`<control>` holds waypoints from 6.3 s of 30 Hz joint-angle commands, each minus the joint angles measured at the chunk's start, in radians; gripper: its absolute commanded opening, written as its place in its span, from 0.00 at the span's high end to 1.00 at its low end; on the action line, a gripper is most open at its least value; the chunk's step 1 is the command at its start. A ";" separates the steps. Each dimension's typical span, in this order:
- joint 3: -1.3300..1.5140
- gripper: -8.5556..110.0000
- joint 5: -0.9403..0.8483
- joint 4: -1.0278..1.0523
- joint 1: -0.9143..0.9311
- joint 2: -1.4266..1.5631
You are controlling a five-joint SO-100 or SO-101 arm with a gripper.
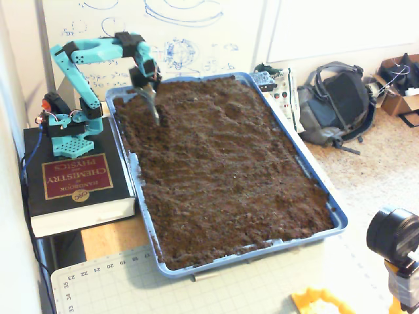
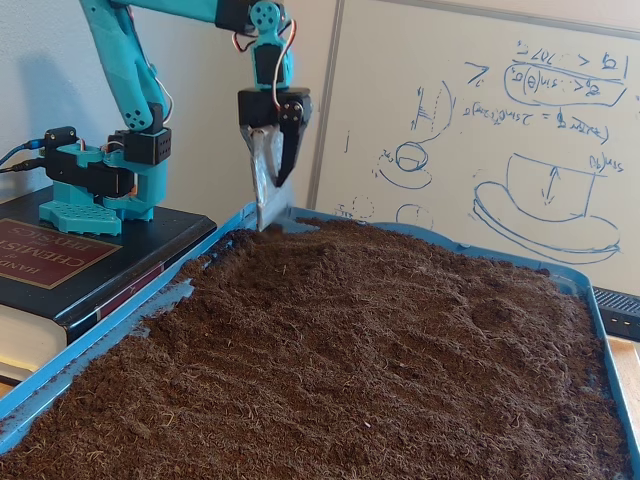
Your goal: Build a berm.
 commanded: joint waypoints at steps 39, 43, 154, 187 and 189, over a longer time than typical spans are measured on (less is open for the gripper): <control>0.440 0.93 0.302 -0.589 -0.336 -0.255; 0.359 0.93 0.304 -0.637 -0.330 -0.347; 0.765 0.93 -0.471 -0.652 0.457 0.170; 0.150 0.93 -0.376 -0.778 0.414 -0.410; 0.124 0.93 -0.376 -0.778 0.414 -0.426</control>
